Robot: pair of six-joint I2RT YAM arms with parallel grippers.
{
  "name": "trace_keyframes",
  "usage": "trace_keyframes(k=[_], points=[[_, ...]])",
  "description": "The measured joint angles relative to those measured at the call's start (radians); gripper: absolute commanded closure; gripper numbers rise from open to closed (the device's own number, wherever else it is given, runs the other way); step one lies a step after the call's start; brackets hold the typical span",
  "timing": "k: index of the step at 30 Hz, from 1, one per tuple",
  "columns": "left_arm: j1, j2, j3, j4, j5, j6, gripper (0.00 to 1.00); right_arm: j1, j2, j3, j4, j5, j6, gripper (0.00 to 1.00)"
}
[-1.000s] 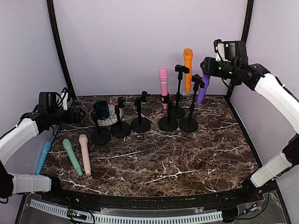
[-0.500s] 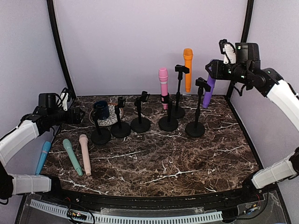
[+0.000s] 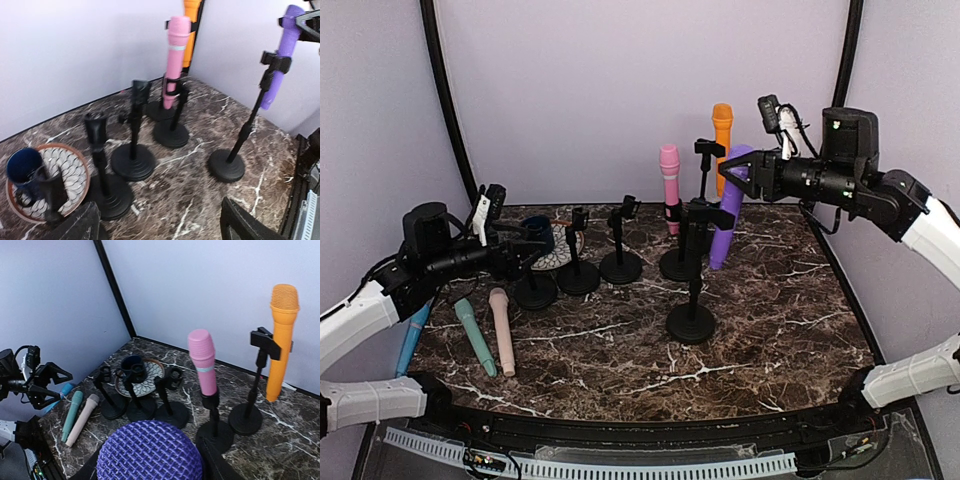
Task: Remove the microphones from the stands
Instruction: Pass from the right arm to the left
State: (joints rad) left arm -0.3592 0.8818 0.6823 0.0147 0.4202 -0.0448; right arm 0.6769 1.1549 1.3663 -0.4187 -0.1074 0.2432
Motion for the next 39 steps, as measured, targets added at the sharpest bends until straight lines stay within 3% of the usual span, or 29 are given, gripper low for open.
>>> trace_keyframes(k=[8, 13, 23, 30, 39], points=[[-0.317, 0.087, -0.013, 0.203, -0.018, -0.092, 0.16, 0.132, 0.09, 0.013, 0.147, -0.053, 0.054, 0.7], [-0.439, 0.23, -0.015, 0.312, -0.047, -0.116, 0.16, 0.145, 0.163, 0.084, 0.181, -0.068, 0.098, 0.7], [-0.484, 0.442, -0.011, 0.435, -0.096, -0.126, 0.16, 0.15, 0.161, 0.13, 0.241, -0.096, 0.15, 0.7], [-0.488, 0.565, 0.032, 0.507, -0.103, -0.134, 0.36, 0.15, 0.158, 0.13, 0.247, -0.116, 0.177, 0.69], [-0.523, 0.623, 0.045, 0.568, -0.076, -0.135, 0.26, 0.151, 0.142, 0.131, 0.248, -0.106, 0.183, 0.69]])
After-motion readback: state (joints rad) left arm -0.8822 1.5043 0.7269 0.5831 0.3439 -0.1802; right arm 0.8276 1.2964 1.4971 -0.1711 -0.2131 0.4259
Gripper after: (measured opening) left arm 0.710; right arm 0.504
